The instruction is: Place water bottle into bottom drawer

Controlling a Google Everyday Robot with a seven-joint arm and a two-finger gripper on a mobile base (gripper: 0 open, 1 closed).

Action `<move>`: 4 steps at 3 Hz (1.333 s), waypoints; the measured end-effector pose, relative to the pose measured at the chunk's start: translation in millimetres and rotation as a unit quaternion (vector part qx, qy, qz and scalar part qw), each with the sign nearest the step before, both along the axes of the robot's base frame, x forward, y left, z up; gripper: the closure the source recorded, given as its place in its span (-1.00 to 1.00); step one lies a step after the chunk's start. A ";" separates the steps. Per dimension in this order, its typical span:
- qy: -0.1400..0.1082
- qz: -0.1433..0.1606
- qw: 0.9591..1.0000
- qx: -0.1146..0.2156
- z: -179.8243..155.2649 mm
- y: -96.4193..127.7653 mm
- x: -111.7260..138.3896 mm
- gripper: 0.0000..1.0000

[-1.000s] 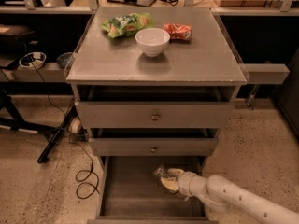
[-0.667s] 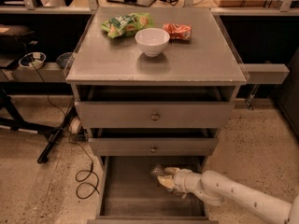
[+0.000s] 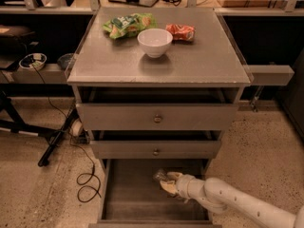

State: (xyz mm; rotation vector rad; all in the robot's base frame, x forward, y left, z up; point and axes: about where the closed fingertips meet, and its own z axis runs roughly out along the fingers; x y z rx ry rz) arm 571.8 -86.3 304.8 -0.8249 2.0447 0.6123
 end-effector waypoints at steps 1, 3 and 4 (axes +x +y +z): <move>-0.001 -0.017 1.000 0.012 -21.8 -3.5 5.0 1.00; 0.026 -0.039 0.999 0.013 -65.7 -10.9 10.4 0.95; 0.026 -0.039 0.999 0.013 -65.7 -10.9 10.4 0.49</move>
Offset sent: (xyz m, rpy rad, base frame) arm 0.0126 -0.0157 -0.0750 0.0343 0.0535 -0.0962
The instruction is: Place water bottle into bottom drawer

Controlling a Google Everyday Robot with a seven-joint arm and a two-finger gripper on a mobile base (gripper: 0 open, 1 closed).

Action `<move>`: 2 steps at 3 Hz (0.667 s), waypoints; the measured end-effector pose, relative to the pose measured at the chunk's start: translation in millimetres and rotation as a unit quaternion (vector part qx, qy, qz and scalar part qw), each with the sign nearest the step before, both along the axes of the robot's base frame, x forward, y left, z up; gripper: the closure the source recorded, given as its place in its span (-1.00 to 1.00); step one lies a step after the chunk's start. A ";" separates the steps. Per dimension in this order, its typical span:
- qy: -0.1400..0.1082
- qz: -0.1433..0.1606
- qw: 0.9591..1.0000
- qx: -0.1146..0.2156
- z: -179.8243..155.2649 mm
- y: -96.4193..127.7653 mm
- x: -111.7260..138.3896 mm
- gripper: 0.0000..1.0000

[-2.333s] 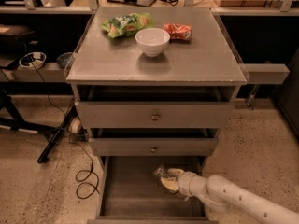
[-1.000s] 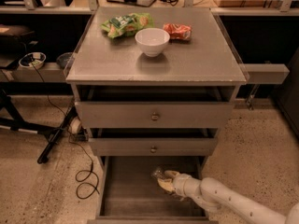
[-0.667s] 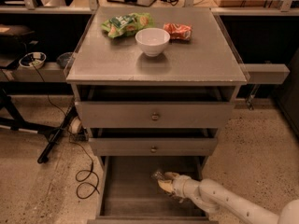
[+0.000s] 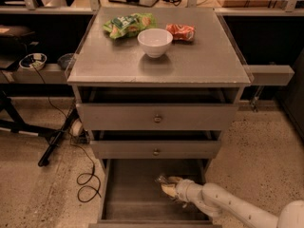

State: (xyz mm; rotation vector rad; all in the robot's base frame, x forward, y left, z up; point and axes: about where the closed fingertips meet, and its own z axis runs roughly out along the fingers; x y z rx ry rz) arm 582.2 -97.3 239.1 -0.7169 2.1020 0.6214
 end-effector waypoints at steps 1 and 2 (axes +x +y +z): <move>0.000 0.000 1.000 0.000 0.0 0.1 0.0 -0.13; 0.000 0.000 1.000 0.000 0.0 0.1 0.0 -0.59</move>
Offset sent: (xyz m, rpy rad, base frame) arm 0.0000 0.0000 0.0000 0.0000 0.0000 0.0000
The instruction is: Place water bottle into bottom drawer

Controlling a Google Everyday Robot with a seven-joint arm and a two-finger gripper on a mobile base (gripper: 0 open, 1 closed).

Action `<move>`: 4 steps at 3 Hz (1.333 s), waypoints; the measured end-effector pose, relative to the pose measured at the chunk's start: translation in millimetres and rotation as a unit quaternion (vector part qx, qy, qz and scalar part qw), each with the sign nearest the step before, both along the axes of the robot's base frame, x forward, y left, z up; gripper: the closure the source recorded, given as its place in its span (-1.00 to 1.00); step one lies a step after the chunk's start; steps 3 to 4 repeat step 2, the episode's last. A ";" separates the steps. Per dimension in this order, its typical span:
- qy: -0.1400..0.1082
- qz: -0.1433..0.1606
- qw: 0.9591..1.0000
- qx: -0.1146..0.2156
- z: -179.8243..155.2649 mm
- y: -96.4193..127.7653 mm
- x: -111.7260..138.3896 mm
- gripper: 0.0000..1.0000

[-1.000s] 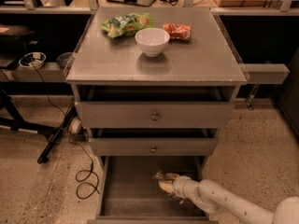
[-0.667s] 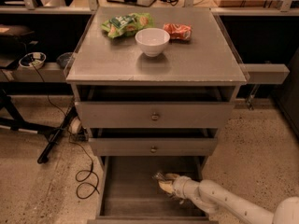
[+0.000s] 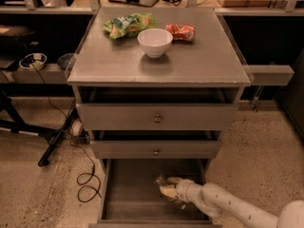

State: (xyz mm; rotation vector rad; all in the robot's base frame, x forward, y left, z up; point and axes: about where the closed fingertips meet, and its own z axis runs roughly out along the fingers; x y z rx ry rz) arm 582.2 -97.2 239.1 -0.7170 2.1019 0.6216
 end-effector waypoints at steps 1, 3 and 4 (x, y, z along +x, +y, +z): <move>0.000 0.000 1.000 0.000 0.0 0.1 0.0 -1.00; 0.000 0.000 1.000 0.000 0.0 0.1 0.0 -1.00; 0.000 0.000 1.000 0.000 0.0 0.1 0.0 -1.00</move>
Offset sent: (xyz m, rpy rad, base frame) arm 0.0000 0.0000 0.0000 0.0000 0.0000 0.0000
